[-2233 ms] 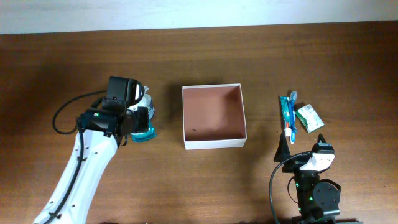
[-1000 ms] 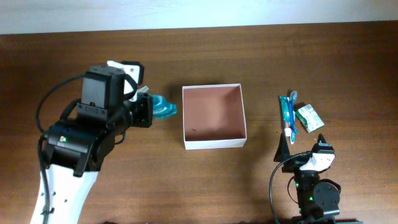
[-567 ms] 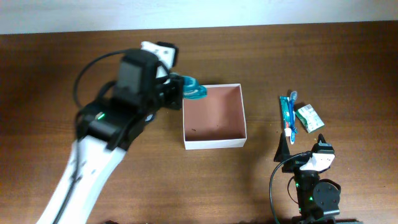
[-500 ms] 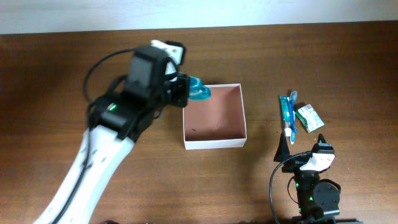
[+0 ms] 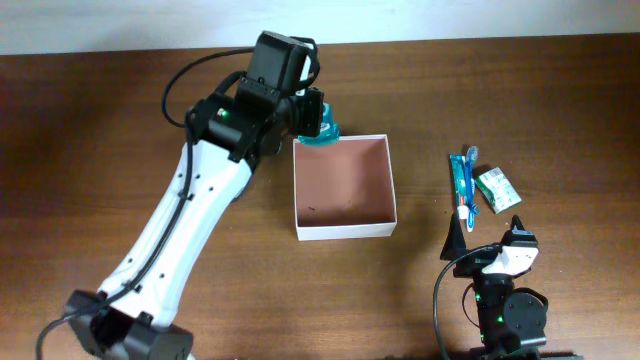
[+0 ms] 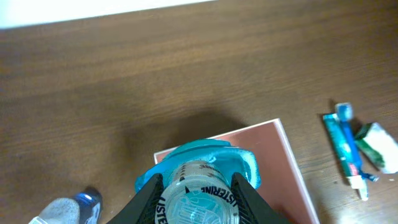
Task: Pack container
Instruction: 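Lift the Listerine bottle and carry it right over the box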
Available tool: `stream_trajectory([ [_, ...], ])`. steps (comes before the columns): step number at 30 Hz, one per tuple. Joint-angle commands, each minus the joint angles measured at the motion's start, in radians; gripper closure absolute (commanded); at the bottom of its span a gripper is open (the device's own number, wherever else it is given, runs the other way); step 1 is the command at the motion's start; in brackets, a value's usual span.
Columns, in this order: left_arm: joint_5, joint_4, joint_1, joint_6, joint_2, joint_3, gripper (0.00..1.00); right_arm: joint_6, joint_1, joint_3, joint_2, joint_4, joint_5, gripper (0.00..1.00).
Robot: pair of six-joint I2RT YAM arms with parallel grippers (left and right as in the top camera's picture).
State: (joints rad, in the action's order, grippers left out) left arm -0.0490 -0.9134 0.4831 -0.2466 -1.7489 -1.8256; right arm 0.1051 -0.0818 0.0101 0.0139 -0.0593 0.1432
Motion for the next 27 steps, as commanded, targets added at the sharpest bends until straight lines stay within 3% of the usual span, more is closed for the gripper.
stream_trajectory([
  [1,-0.027,0.002,0.002,-0.024,-0.035,-0.029,0.78,0.000,0.005,-0.005,-0.010,-0.008,-0.001,0.02],
  [27,-0.088,0.022,0.002,-0.056,-0.183,-0.027,0.79,0.000,0.005,-0.005,-0.010,-0.008,-0.002,0.02],
])
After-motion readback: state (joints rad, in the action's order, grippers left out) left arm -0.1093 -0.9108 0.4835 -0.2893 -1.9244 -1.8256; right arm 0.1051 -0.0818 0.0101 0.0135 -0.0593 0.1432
